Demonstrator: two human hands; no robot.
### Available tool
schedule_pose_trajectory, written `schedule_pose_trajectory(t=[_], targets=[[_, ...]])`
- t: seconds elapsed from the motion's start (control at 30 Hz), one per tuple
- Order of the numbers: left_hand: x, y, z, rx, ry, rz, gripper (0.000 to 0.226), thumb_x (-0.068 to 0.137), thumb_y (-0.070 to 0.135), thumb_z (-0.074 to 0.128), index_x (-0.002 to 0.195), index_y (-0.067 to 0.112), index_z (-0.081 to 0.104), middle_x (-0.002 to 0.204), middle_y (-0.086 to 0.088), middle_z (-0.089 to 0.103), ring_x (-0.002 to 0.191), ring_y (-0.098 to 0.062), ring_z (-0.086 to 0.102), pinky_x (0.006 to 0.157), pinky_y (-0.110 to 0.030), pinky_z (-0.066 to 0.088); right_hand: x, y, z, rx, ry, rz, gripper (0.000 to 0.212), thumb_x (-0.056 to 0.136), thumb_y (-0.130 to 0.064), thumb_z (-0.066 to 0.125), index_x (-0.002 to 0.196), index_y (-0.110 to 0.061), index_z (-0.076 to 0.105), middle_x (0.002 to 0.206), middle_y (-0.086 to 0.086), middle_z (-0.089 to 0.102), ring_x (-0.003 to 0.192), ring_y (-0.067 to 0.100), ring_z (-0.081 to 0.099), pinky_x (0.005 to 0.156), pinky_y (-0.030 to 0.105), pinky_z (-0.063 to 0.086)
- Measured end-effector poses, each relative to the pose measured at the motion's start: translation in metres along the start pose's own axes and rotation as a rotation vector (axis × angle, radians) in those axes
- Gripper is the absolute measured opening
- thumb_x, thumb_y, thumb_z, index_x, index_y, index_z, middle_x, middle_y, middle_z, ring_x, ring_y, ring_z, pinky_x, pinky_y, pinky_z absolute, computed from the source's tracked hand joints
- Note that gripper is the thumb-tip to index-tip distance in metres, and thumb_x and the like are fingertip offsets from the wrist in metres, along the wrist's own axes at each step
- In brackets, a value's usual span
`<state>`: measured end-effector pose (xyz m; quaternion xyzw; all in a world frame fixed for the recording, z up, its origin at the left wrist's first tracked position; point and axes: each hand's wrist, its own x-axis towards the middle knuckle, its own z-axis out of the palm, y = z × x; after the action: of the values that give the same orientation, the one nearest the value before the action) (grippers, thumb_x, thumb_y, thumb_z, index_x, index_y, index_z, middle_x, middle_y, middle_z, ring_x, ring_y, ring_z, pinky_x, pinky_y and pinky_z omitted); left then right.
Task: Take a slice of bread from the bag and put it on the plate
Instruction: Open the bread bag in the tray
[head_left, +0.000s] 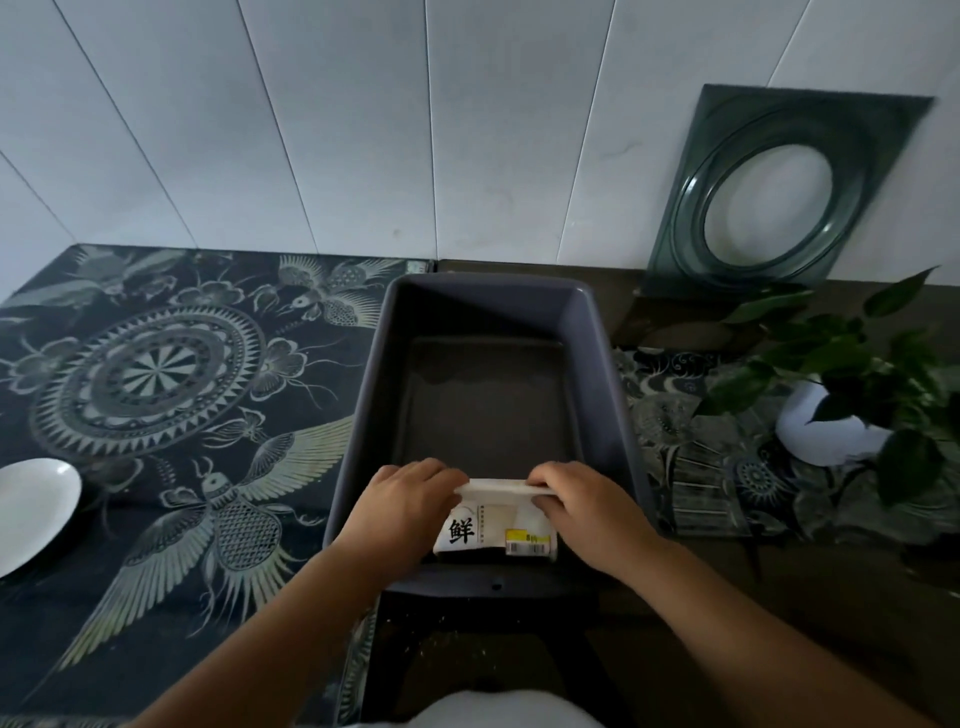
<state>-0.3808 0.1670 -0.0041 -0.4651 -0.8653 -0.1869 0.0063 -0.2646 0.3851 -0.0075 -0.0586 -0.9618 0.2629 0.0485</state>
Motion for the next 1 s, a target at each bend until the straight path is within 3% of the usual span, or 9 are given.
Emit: schedule_pose_trajectory(t=[0.17,0.27,0.43,0.57,0.63,0.73,0.87,1.0], targets=[[0.004,0.002,0.01,0.082,-0.063,0.016,0.055,0.081,0.018,0.072,0.131,0.022,0.051,0.108,-0.001,0.062,0.096,-0.022,0.06,0.08,-0.038,0.049,0.007,0.001,0.007,-0.026,-0.033,0.029,0.013,0.099,-0.028,0.048,0.108,-0.025,0.057,0.096,-0.01,0.051,0.093,0.012,0.051,0.075,0.034,0.048],[0.005,0.004,0.012,0.063,-0.086,0.013,0.049,0.084,0.034,0.068,0.129,0.024,0.05,0.108,0.001,0.056,0.096,-0.02,0.055,0.08,-0.036,0.047,0.004,-0.001,0.013,-0.113,-0.038,-0.025,0.026,0.089,-0.034,0.062,0.112,-0.026,0.053,0.1,-0.007,0.052,0.092,0.012,0.049,0.071,0.03,0.047],[-0.002,0.004,0.008,0.028,-0.028,0.054,0.042,0.079,0.022,0.073,0.12,0.018,0.061,0.101,-0.003,0.062,0.089,-0.024,0.06,0.071,-0.039,0.051,-0.001,-0.006,0.007,-0.179,0.023,-0.069,0.021,0.084,-0.02,0.071,0.104,-0.015,0.066,0.098,0.0,0.058,0.086,0.018,0.056,0.062,0.031,0.05],[-0.004,0.003,-0.005,-0.048,0.053,0.113,0.025,0.082,0.023,0.065,0.107,0.016,0.066,0.091,0.0,0.073,0.079,-0.022,0.068,0.067,-0.039,0.054,-0.007,-0.006,-0.001,-0.052,0.021,-0.044,0.032,0.086,-0.014,0.068,0.118,-0.021,0.064,0.102,-0.004,0.059,0.094,0.012,0.054,0.07,0.023,0.043],[-0.002,0.002,-0.012,-0.058,0.068,0.13,0.018,0.087,0.029,0.056,0.096,0.018,0.068,0.083,0.002,0.073,0.072,-0.02,0.067,0.065,-0.037,0.052,-0.007,-0.009,-0.007,0.016,0.011,-0.035,0.024,0.089,-0.019,0.066,0.111,-0.027,0.062,0.098,-0.01,0.059,0.089,0.007,0.055,0.068,0.02,0.041],[0.009,0.002,-0.018,-0.063,0.052,0.099,0.009,0.087,0.021,0.067,0.094,0.017,0.07,0.086,0.001,0.073,0.076,-0.02,0.066,0.067,-0.037,0.052,0.003,-0.012,-0.012,-0.01,0.054,-0.045,0.006,0.091,-0.025,0.065,0.094,-0.026,0.06,0.085,-0.012,0.058,0.077,0.006,0.053,0.062,0.022,0.041],[0.023,0.002,-0.017,0.008,-0.022,0.051,0.027,0.078,0.01,0.074,0.103,0.017,0.068,0.091,-0.001,0.07,0.082,-0.022,0.063,0.07,-0.038,0.05,0.016,-0.014,-0.015,-0.138,0.117,-0.056,0.006,0.087,-0.02,0.07,0.089,-0.014,0.068,0.085,-0.001,0.064,0.081,0.015,0.056,0.063,0.03,0.047],[0.018,0.006,-0.011,0.052,-0.058,0.054,0.015,0.087,0.031,0.06,0.099,0.024,0.054,0.093,0.004,0.059,0.084,-0.017,0.054,0.074,-0.034,0.046,0.014,-0.021,-0.013,-0.294,0.085,-0.146,0.012,0.081,-0.023,0.071,0.078,-0.014,0.064,0.074,0.002,0.062,0.072,0.023,0.057,0.055,0.04,0.049]])
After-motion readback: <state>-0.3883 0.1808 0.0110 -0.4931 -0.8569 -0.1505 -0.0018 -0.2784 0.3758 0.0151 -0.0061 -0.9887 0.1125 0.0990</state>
